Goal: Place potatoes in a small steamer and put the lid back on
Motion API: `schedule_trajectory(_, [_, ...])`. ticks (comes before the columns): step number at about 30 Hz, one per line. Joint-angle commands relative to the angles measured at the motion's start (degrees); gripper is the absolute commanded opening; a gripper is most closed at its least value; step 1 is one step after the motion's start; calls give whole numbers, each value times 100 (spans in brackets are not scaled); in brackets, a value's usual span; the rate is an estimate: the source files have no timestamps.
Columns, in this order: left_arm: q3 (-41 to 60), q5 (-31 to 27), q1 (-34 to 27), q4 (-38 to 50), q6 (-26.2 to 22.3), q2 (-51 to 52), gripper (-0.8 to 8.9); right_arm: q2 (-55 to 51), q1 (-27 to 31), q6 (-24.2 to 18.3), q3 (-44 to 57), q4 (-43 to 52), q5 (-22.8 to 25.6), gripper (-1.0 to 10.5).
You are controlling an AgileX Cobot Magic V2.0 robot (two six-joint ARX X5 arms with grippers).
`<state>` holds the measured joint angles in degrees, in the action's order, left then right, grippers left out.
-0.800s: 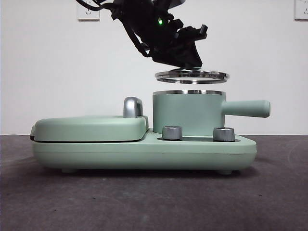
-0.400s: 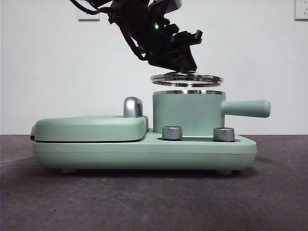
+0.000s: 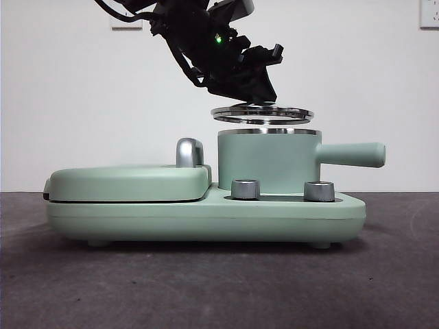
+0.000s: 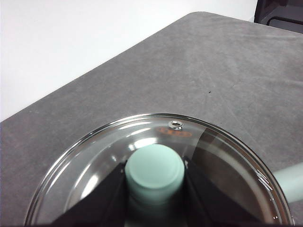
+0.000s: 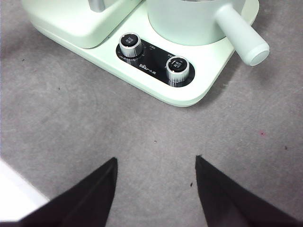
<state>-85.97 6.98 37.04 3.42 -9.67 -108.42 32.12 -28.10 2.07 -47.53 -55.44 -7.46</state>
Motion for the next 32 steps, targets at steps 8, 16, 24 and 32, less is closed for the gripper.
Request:
schedule_trajectory(8, [-208, 98, 83, 179, 31, -280, 14, 20, -33, 92, -46, 35, 0, 254])
schedule_trajectory(16, [-205, 254, 92, 214, 28, -306, 14, 22, -33, 90, -46, 35, 2, 254])
schedule_trajectory(24, [-205, 254, 92, 262, 28, -361, 14, 22, -33, 92, -46, 35, 0, 254])
schedule_trajectory(32, [-205, 254, 90, 258, 44, -404, 14, 20, -33, 94, -46, 31, -4, 254])
